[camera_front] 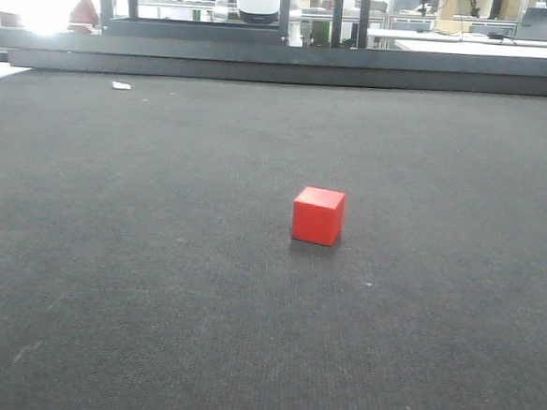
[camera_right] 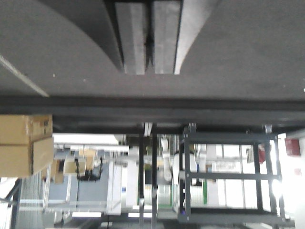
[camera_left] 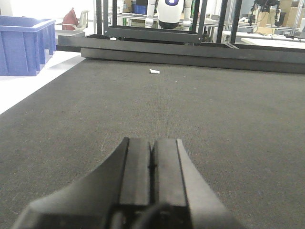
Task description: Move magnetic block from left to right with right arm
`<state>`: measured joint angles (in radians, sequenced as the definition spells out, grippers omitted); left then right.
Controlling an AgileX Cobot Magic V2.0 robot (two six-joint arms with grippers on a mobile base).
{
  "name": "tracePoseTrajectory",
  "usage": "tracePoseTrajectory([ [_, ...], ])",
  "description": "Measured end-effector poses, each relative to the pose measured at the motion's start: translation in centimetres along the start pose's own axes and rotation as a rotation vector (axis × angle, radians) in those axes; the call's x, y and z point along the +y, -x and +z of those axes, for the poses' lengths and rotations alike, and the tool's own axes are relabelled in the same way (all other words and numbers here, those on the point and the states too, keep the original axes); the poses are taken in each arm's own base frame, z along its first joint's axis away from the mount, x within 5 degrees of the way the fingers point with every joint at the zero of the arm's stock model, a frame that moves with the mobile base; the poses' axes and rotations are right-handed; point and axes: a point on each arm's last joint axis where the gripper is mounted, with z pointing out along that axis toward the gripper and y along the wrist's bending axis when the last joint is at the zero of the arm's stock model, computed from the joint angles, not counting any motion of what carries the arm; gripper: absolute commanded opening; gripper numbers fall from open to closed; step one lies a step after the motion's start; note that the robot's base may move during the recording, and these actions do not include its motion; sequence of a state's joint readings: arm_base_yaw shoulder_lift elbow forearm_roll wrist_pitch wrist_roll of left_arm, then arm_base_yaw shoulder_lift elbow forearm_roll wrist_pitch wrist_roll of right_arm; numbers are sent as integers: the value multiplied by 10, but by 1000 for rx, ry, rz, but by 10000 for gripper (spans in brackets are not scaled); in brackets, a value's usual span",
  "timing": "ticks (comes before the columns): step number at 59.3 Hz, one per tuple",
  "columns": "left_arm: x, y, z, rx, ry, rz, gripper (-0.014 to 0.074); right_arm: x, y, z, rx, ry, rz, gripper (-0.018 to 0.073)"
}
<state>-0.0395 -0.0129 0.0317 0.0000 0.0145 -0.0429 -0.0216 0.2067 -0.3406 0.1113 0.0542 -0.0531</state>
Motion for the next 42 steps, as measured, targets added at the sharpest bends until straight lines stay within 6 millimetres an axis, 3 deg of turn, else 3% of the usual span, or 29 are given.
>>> tracePoseTrajectory([
  [4,0,0,0,0,0,0,-116,1,4,15,64,9,2,197],
  [11,0,0,0,0,0,0,-116,6,10,43,159,51,6,444],
  [18,0,0,0,0,0,0,-116,18,15,76,261,116,7,620],
  [30,0,0,0,0,0,0,-116,48,14,125,506,231,29,613],
  [42,0,0,0,0,0,0,-116,101,15,170,766,329,86,613],
])
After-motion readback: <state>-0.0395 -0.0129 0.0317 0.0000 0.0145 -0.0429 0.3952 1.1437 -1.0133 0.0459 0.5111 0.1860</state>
